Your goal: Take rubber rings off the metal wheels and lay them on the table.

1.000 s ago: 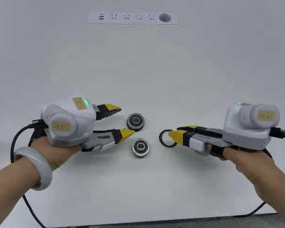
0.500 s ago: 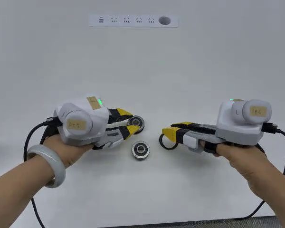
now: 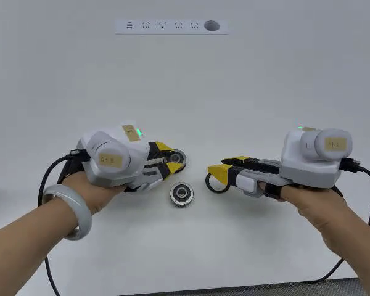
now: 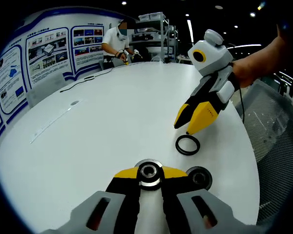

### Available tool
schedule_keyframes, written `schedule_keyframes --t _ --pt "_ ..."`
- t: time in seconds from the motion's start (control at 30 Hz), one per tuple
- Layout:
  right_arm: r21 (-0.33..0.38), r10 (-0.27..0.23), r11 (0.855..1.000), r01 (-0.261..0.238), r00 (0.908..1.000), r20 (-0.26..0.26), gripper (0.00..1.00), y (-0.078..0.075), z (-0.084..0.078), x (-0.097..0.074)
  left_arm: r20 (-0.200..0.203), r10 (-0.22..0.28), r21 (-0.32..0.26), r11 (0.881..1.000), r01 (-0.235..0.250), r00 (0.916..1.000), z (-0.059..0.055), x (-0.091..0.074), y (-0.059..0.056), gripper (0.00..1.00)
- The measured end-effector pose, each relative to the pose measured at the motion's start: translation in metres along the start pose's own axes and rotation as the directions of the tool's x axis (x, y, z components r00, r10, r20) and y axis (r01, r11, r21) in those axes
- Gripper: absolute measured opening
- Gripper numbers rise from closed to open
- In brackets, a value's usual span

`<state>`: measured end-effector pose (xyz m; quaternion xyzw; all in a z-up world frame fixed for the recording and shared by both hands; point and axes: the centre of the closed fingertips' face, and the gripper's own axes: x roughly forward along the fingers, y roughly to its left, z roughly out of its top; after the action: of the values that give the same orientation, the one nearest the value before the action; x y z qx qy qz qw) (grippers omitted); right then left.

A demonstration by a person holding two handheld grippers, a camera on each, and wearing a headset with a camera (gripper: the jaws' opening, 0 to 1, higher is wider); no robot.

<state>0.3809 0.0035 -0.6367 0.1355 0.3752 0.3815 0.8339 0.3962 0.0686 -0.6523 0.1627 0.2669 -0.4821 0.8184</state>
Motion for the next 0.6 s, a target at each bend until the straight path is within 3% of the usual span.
schedule_keyframes --t 0.6 --pt "0.026 0.031 0.999 -0.031 0.9995 -0.002 0.26 0.009 0.004 0.016 0.001 0.0 0.026 1.0 -0.001 1.0 0.001 0.004 0.002 0.13"
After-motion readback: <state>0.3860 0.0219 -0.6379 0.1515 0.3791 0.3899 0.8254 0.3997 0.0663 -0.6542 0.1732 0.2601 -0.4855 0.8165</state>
